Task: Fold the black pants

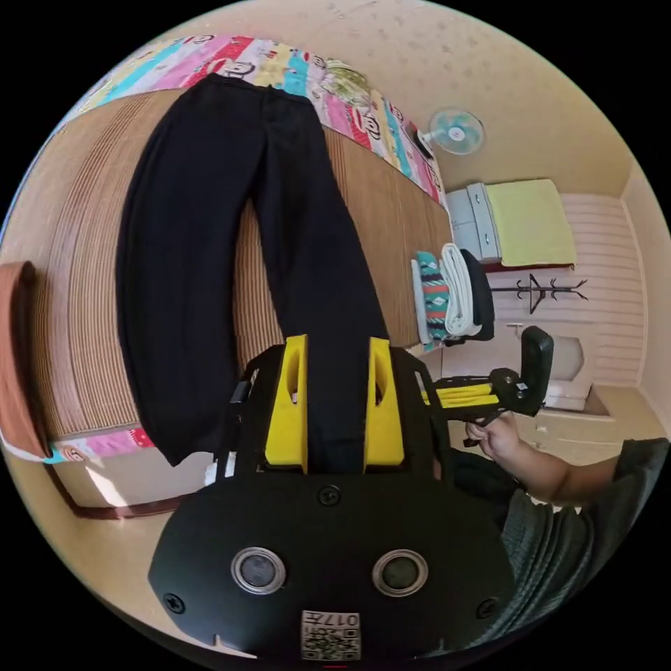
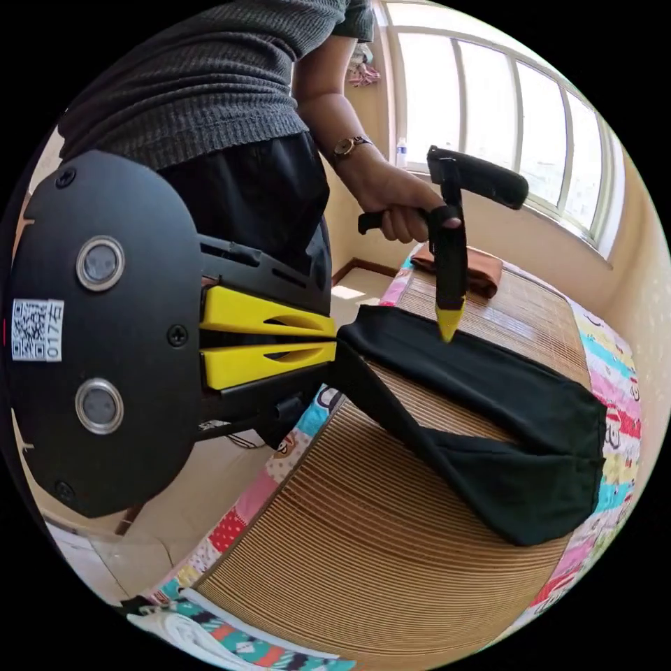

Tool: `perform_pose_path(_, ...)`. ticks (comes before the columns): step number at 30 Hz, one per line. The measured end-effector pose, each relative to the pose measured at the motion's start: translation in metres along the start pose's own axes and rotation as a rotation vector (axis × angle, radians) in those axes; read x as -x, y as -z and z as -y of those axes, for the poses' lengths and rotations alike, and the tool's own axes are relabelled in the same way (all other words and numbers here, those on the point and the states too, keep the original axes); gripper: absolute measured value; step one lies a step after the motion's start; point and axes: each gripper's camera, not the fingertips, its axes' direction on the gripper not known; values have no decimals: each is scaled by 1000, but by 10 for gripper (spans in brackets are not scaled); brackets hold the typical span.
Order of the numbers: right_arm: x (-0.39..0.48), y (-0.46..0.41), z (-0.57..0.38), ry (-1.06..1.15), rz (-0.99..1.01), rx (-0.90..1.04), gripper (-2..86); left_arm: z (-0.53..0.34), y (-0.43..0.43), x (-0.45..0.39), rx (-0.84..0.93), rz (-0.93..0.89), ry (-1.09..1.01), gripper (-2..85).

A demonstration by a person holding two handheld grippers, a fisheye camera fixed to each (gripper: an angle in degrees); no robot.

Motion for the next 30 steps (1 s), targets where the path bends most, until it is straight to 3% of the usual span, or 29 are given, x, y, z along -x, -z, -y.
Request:
perform_pose_path(3, 8, 9, 9, 86, 37, 7, 15, 16, -41, -29, 121, 102, -76, 155)
perform_pose_path(5, 8, 18, 11, 131, 71, -2, 14, 19, -77, -34, 293, 177, -77, 114)
perform_pose_path(9, -21, 24, 6, 303, 204, 187, 14, -4, -81, -35, 201, 247, -73, 32)
perform_pose_path(12, -101, 29, 17, 210, 179, 389, 18, -21, -88, -24, 205, 232, -9, 17)
perform_pose_path(14, -157, 48, 46, 148, 149, 416, 26, -34, -87, -12, 169, 177, 58, 13)
perform_pose_path(22, -372, 144, 246, -327, 285, -186, 114, -53, -90, -3, 109, 177, 195, 8)
perform_pose_path(28, -394, 107, 301, -495, 330, -289, 90, -55, -93, -6, 130, 222, 201, 7)
perform_pose_path(30, -368, 111, 314, -473, 199, -308, 64, -56, -92, -1, 126, 207, 211, 5)
